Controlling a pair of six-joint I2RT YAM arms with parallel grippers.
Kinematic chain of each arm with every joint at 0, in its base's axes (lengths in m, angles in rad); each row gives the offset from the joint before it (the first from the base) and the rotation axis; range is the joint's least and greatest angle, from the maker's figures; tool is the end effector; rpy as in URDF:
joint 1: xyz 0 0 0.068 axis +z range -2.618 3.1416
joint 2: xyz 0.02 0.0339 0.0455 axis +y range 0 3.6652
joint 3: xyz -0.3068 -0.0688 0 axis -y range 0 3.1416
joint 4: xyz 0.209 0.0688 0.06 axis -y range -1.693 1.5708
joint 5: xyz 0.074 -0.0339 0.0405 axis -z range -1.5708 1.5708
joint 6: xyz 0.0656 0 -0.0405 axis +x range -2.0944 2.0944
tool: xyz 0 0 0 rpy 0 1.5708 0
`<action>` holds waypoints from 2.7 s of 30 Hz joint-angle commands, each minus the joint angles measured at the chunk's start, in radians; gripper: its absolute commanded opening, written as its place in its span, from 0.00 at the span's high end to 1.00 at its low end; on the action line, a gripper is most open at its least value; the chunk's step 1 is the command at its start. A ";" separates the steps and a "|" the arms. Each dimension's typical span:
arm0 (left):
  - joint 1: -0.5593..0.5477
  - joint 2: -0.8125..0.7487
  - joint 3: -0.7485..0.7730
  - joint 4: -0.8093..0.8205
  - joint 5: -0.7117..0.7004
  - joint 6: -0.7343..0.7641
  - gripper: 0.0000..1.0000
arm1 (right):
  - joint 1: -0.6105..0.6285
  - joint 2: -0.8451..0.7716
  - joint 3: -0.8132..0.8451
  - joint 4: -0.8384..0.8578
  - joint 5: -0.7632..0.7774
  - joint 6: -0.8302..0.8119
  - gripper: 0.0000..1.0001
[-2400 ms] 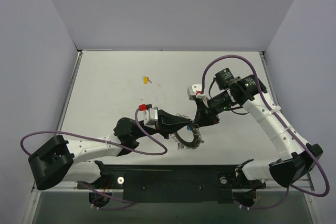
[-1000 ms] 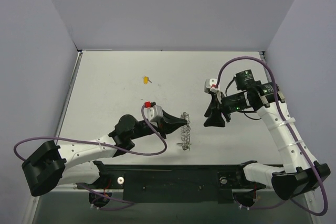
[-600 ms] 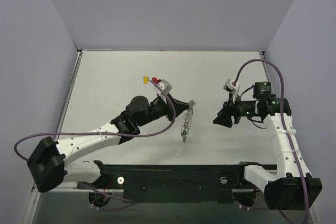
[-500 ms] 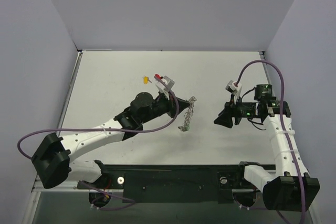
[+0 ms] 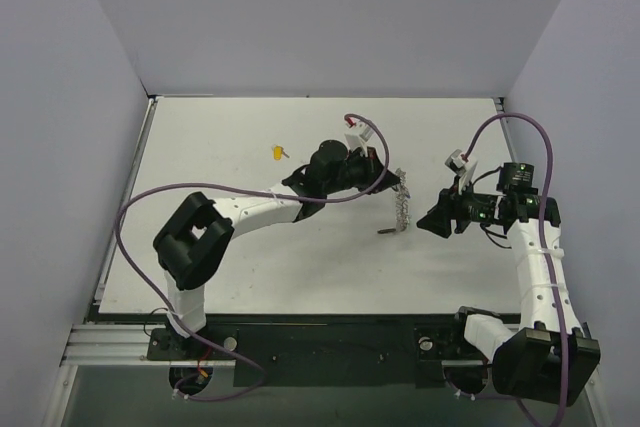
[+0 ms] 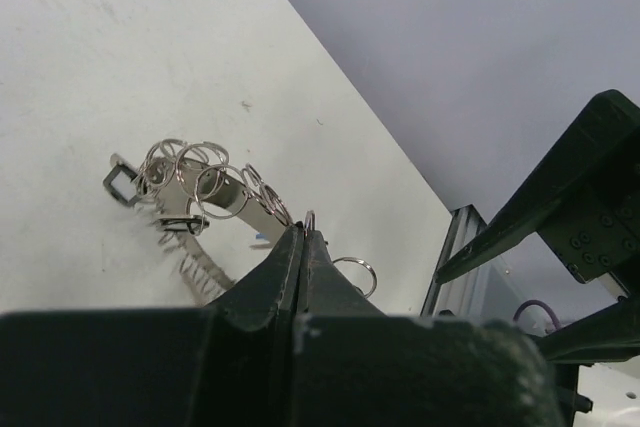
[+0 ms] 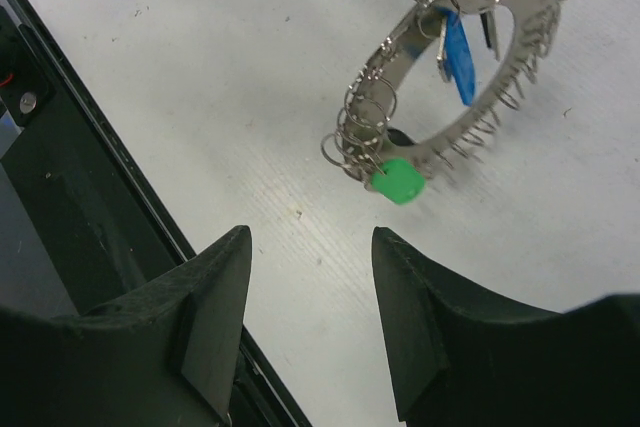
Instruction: Put the keys on the keyring
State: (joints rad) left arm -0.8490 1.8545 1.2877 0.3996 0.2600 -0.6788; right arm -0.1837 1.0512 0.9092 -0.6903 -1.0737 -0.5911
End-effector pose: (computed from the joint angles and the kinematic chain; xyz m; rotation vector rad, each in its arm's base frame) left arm 0.2846 -0.3488 0.3236 0.3749 1.8962 -1.3048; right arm 0.1619 0.0286 0.3318 -0.8413 1.8339 0.7960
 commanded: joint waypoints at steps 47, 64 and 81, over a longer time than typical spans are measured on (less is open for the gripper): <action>0.042 0.498 0.774 -0.447 -0.234 0.134 0.22 | -0.214 0.001 -0.003 0.038 0.061 0.089 0.53; 0.385 -0.644 -0.306 -0.215 0.053 0.233 0.17 | -0.267 -0.068 0.105 -0.029 0.110 0.140 0.52; 0.643 -1.057 -0.622 -0.439 0.157 0.435 0.16 | -0.278 -0.235 0.109 0.130 0.360 0.575 0.41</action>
State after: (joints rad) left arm -0.2073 0.8452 0.6525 0.0071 0.4080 -0.3191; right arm -0.4530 0.8623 1.0302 -0.6449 -0.8219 -0.1932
